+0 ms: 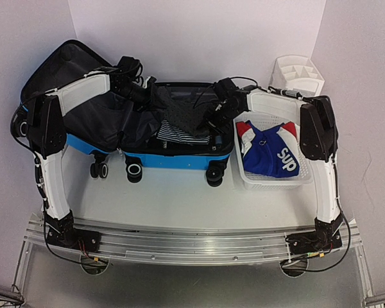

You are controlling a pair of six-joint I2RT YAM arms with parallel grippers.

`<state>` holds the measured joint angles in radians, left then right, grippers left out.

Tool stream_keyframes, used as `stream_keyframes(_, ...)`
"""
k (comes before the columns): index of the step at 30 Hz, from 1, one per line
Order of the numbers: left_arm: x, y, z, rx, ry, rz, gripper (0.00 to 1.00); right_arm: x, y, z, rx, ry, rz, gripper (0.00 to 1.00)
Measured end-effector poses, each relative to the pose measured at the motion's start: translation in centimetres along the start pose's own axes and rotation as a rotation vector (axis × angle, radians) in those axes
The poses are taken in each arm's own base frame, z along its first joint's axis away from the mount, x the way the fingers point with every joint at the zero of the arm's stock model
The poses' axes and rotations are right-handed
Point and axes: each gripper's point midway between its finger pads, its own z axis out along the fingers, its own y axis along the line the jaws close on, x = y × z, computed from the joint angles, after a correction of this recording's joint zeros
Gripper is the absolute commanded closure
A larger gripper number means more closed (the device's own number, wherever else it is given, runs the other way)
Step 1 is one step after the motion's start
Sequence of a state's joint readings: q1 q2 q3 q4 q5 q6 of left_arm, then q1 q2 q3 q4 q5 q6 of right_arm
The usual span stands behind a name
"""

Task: Open, take out, and arrange the luggage

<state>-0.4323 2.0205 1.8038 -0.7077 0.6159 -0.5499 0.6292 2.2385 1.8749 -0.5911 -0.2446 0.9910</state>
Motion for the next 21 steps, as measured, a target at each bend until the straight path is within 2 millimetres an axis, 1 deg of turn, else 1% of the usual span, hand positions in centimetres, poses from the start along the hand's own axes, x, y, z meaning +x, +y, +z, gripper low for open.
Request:
stream_keyframes(2,0.1,-0.1,0.0,0.001,0.001,0.001,1.0,0.1,0.1,0.2,-0.003,0.008,-0.006,0.99)
stream_keyframes(5,0.1,-0.1,0.1,0.0,0.001,0.003,1.0,-0.2,0.6,0.1,-0.018,0.009,-0.015,1.0)
stream_keyframes(10,0.0,0.4,0.1,-0.023,-0.007,0.026,1.0,-0.9,0.7,-0.5,-0.017,-0.003,-0.035,1.0)
stream_keyframes(12,-0.1,0.4,0.0,-0.035,-0.012,0.04,1.0,-1.4,0.8,-1.2,-0.006,-0.013,-0.056,1.0)
stream_keyframes(14,-0.3,-0.1,-0.3,-0.045,-0.017,0.068,1.0,-2.0,1.2,-2.3,0.004,-0.031,-0.087,1.0)
stream_keyframes(16,-0.7,-1.5,-0.8,-0.043,-0.034,0.114,1.0,-2.8,1.9,-3.9,0.004,-0.057,-0.123,1.0)
stream_keyframes(18,-1.5,-3.4,-1.4,-0.03,-0.065,0.173,1.0,-3.7,2.7,-6.1,0.001,-0.084,-0.164,1.0)
stream_keyframes(21,-2.9,-7.8,-2.3,0.017,-0.133,0.282,1.0,-4.8,3.3,-10.0,-0.006,-0.128,-0.204,1.0)
